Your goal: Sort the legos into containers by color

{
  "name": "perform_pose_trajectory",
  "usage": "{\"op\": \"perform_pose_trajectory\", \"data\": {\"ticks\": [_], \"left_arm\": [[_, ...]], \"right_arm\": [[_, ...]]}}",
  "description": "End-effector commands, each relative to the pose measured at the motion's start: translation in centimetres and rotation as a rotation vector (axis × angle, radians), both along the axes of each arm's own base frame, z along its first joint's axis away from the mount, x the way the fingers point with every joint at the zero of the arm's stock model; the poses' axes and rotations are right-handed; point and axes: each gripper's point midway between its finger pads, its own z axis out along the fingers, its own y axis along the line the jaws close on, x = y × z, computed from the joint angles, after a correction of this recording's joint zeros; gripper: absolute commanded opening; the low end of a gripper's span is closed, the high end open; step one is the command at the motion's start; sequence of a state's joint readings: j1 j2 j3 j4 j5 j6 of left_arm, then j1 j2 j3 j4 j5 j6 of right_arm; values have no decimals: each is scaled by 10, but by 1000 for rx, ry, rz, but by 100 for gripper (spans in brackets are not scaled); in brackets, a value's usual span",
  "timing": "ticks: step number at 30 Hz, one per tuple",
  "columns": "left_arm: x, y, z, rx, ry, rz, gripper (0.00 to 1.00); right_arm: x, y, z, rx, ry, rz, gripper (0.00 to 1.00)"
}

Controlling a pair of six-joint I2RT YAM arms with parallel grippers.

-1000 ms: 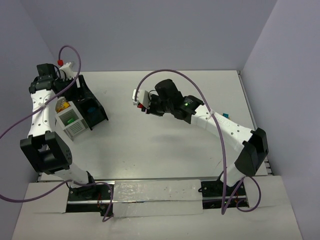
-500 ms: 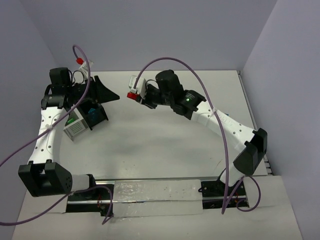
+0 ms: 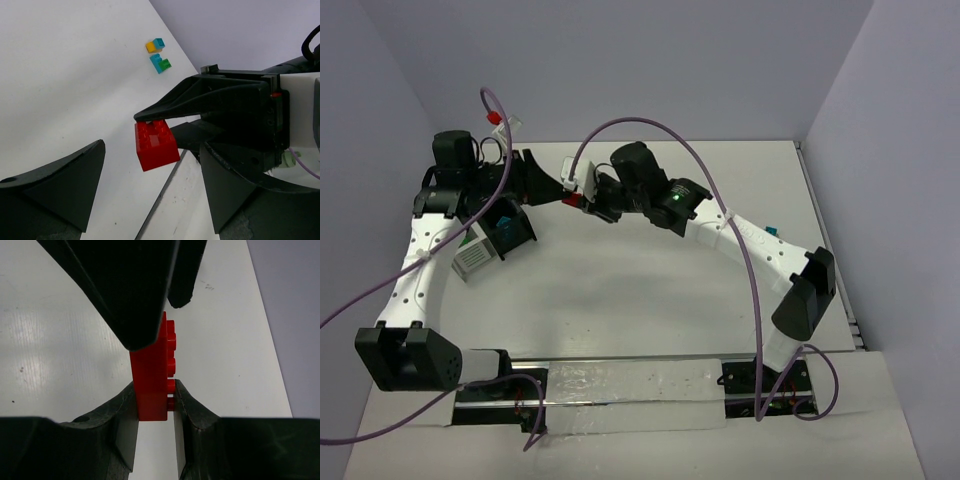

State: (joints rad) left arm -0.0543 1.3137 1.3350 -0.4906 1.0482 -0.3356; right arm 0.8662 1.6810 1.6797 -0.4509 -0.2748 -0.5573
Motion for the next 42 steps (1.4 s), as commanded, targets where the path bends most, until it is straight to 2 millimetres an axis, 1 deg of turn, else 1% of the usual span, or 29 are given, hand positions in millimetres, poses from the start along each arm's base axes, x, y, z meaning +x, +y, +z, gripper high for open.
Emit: {"op": "perform_pose_trajectory", "data": {"ticks": [1, 7, 10, 12, 14, 16, 17, 18, 20, 21, 22, 23, 25, 26, 27, 32, 33, 34, 35, 37, 40, 42], "left_arm": [[8, -7, 17, 23, -76, 9, 85], [13, -10, 4, 61, -51, 19, 75], [16, -8, -1, 76, -36, 34, 64], [18, -7, -4, 87, -32, 42, 53], [19, -7, -4, 90, -32, 46, 48], [19, -7, -3, 86, -33, 45, 37], [19, -8, -2, 84, -33, 42, 35], [20, -8, -2, 81, -27, 41, 25], [20, -9, -3, 73, -15, 37, 14], [19, -10, -3, 65, -7, 33, 15], [19, -11, -2, 56, -2, 28, 19], [18, -12, -3, 51, 4, 24, 24], [18, -12, -4, 43, 17, 26, 39], [18, -12, -5, 42, 22, 27, 44], [19, -12, -5, 43, 24, 28, 45], [20, -12, -7, 45, 32, 32, 47], [21, -12, -7, 46, 34, 34, 49], [21, -12, -9, 47, 40, 40, 55], [21, -12, -9, 46, 43, 42, 58], [22, -12, -9, 45, 44, 42, 61], [22, -11, -9, 48, 45, 46, 61], [22, -11, -8, 48, 40, 46, 55]], "right_arm": [[-2, 6, 37, 75, -45, -9, 0], [-1, 7, 42, 84, -52, -18, 0], [1, 7, 43, 83, -54, -31, 0], [3, 7, 42, 81, -55, -44, 0], [4, 7, 42, 78, -58, -45, 0], [5, 8, 42, 76, -60, -50, 0], [6, 8, 42, 77, -61, -53, 0], [9, 8, 41, 73, -64, -67, 0], [15, 7, 42, 76, -72, -98, 0], [19, 7, 43, 77, -77, -116, 0], [21, 6, 44, 79, -81, -129, 0], [22, 6, 44, 79, -83, -134, 0], [24, 7, 45, 83, -88, -143, 0], [24, 6, 45, 84, -90, -144, 0], [24, 7, 44, 83, -89, -143, 0], [26, 5, 42, 78, -97, -159, 0], [26, 5, 41, 74, -98, -162, 0], [26, 4, 41, 72, -100, -162, 0], [27, 4, 41, 73, -103, -164, 0], [26, 5, 41, 66, -114, -165, 0], [25, 6, 40, 61, -118, -163, 0], [24, 6, 39, 56, -120, -161, 0]]}}
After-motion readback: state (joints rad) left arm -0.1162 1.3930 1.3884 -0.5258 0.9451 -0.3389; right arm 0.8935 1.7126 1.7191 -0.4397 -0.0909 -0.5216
